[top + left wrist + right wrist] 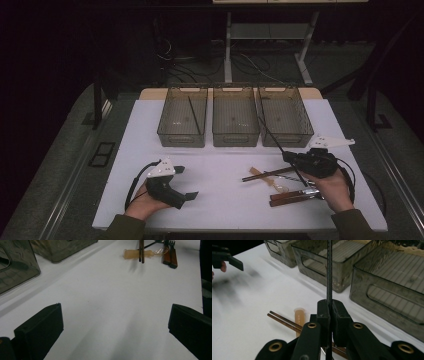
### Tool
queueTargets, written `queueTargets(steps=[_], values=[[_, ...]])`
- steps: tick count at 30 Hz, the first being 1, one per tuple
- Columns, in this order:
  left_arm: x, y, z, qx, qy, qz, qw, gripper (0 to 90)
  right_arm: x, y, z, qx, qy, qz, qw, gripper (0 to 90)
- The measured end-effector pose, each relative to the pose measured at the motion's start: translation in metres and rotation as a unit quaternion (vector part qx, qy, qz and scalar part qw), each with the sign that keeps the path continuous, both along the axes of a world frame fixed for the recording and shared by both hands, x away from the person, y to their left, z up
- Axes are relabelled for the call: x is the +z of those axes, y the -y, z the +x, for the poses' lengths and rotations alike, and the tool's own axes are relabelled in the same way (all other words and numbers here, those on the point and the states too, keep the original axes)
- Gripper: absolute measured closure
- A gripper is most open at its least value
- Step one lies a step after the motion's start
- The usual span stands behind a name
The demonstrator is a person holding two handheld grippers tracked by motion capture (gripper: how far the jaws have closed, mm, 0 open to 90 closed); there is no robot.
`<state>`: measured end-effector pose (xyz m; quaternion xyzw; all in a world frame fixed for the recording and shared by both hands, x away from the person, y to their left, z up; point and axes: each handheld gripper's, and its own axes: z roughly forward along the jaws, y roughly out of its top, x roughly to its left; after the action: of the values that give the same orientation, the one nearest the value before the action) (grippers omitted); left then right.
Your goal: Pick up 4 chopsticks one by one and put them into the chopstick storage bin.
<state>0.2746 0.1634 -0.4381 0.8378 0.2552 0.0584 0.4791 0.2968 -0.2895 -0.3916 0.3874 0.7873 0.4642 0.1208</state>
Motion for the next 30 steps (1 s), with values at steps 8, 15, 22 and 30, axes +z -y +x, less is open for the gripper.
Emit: queueTargets(steps=[8,15,22,30], values=[[0.001,-0.001,0.000,-0.001,0.001,0.000,1.0000,0.0,0.005,-0.009,0.007,0.001,0.009,0.011,0.9999,85.1],[0.000,0.000,0.000,-0.001,0.000,0.002,1.0000,0.0,0.010,-0.019,0.016,0.000,0.017,0.023,0.9996,85.1],[0.000,0.000,0.000,-0.002,0.000,0.002,1.0000,0.0,0.011,-0.031,0.026,0.007,0.016,0.036,0.9992,85.1],[0.000,0.000,0.000,0.001,0.002,0.002,1.0000,0.0,0.016,-0.046,0.038,0.001,0.022,0.057,0.9981,85.1]])
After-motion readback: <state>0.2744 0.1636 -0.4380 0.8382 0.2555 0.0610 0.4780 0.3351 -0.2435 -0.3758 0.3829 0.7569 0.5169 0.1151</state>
